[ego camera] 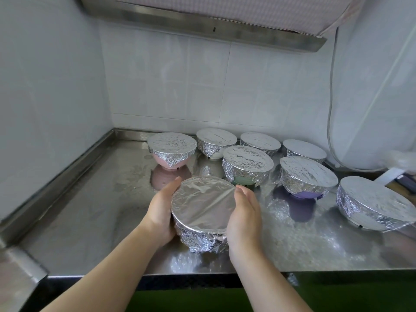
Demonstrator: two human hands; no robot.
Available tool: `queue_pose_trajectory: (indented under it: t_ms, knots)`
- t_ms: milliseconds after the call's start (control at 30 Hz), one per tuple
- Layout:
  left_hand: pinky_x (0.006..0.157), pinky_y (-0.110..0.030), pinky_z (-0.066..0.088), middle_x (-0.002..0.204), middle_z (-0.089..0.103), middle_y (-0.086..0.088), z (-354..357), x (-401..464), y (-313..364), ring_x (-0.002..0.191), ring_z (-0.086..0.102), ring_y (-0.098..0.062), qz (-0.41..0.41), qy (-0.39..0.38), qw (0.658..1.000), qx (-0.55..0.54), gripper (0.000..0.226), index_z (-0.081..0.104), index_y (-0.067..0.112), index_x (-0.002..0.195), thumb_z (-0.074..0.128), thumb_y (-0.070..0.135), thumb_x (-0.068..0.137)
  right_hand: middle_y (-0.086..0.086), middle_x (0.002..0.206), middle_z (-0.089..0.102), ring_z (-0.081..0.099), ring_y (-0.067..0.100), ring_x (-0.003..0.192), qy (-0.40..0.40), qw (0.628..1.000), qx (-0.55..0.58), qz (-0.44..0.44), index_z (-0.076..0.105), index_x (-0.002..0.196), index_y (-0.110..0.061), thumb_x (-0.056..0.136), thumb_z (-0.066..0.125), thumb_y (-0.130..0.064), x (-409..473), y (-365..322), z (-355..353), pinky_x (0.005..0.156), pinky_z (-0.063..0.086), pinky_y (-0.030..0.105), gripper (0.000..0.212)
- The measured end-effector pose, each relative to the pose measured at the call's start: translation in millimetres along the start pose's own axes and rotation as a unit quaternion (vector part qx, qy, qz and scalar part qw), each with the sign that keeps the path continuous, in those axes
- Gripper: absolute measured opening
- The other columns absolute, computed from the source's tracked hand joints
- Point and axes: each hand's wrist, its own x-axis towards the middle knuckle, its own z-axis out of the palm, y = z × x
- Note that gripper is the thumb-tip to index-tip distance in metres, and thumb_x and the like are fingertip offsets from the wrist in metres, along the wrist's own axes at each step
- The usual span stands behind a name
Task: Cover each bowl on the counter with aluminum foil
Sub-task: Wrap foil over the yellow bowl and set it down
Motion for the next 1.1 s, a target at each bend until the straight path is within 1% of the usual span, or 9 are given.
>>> queue_pose_trajectory:
  t_ms: [200, 333, 433, 633, 767, 833, 900, 1000, 1100]
  knots:
    - [0.116, -0.054, 0.043, 0.127, 0.072, -0.019, -1, -3, 6, 0.118, 0.070, -0.038, 0.000, 0.023, 0.999, 0.042, 0.053, 0.071, 0.005, 0.130, 0.057, 0.049, 0.103, -0.018, 0.128, 0.062, 0.057, 0.002, 0.123, -0.029, 0.998, 0.027, 0.046, 0.063, 0.129, -0.034, 0.109, 0.049, -0.030, 2, 6, -4, 0.109, 0.044, 0.036, 0.024]
    - [0.112, -0.052, 0.047, 0.118, 0.076, -0.016, -4, -10, 14, 0.113, 0.073, -0.035, 0.026, 0.032, 0.995, 0.090, 0.042, 0.078, 0.008, 0.118, 0.061, 0.042, 0.102, -0.010, 0.124, 0.069, 0.063, 0.014, 0.121, -0.041, 0.998, -0.002, 0.044, 0.069, 0.124, -0.031, 0.096, 0.059, -0.044, 9, -6, -14, 0.108, 0.049, 0.044, 0.033]
    - [0.110, -0.054, 0.050, 0.110, 0.079, -0.011, -3, -16, 18, 0.111, 0.073, -0.031, 0.094, 0.061, 0.981, 0.156, 0.030, 0.083, 0.014, 0.106, 0.061, 0.032, 0.099, -0.009, 0.118, 0.072, 0.064, 0.015, 0.119, -0.038, 0.997, -0.067, -0.014, 0.075, 0.113, -0.026, 0.098, 0.061, -0.040, 35, -21, -20, 0.100, 0.046, 0.036, 0.025]
    - [0.109, -0.049, 0.050, 0.116, 0.075, 0.009, 13, -26, 6, 0.116, 0.068, -0.019, 0.178, 0.098, 0.950, 0.235, 0.033, 0.073, 0.033, 0.119, 0.060, 0.045, 0.091, -0.019, 0.121, 0.074, 0.068, 0.004, 0.110, -0.246, 0.927, -0.278, -0.053, 0.074, 0.124, -0.035, 0.111, 0.050, -0.033, 69, -36, -5, 0.092, 0.051, 0.019, 0.028]
    - [0.110, -0.043, 0.048, 0.112, 0.074, 0.013, 14, -24, -3, 0.114, 0.066, -0.013, 0.195, 0.101, 0.946, 0.237, 0.036, 0.072, 0.033, 0.121, 0.051, 0.047, 0.095, -0.010, 0.110, 0.078, 0.075, 0.020, 0.100, -0.287, 0.921, -0.265, -0.004, 0.079, 0.117, -0.029, 0.111, 0.051, -0.036, 72, -34, 2, 0.083, 0.056, 0.018, 0.029]
    - [0.095, -0.033, 0.050, 0.095, 0.073, 0.009, 12, -23, -7, 0.097, 0.066, -0.012, 0.182, 0.113, 0.957, 0.197, 0.031, 0.076, 0.030, 0.115, 0.050, 0.040, 0.101, -0.014, 0.112, 0.076, 0.072, 0.001, 0.096, -0.285, 0.925, -0.252, 0.005, 0.078, 0.118, -0.024, 0.112, 0.047, -0.035, 71, -37, 1, 0.073, 0.050, 0.008, 0.033]
    - [0.094, -0.036, 0.051, 0.104, 0.077, -0.004, 10, -18, -11, 0.099, 0.069, -0.016, 0.146, 0.124, 0.974, 0.122, 0.031, 0.076, 0.021, 0.113, 0.055, 0.039, 0.099, -0.008, 0.104, 0.080, 0.074, -0.003, 0.088, -0.272, 0.934, -0.227, 0.048, 0.080, 0.109, -0.024, 0.112, 0.047, -0.039, 74, -35, 0, 0.088, 0.055, 0.020, 0.037]
    - [0.094, -0.042, 0.055, 0.106, 0.080, -0.009, 15, -19, -13, 0.100, 0.075, -0.028, 0.092, 0.152, 0.983, 0.040, 0.033, 0.077, 0.012, 0.110, 0.054, 0.035, 0.105, 0.018, 0.109, 0.079, 0.075, 0.037, 0.107, -0.244, 0.948, -0.181, 0.097, 0.084, 0.091, -0.029, 0.105, 0.053, -0.054, 77, -28, 1, 0.109, 0.051, 0.053, 0.043]
    - [0.097, -0.045, 0.055, 0.104, 0.080, -0.009, 19, -22, -14, 0.101, 0.076, -0.030, 0.076, 0.142, 0.987, 0.027, 0.034, 0.077, 0.010, 0.111, 0.051, 0.032, 0.108, 0.030, 0.116, 0.073, 0.072, 0.039, 0.100, -0.224, 0.960, -0.129, 0.111, 0.085, 0.091, -0.032, 0.098, 0.060, -0.060, 84, -14, 2, 0.115, 0.045, 0.061, 0.037]
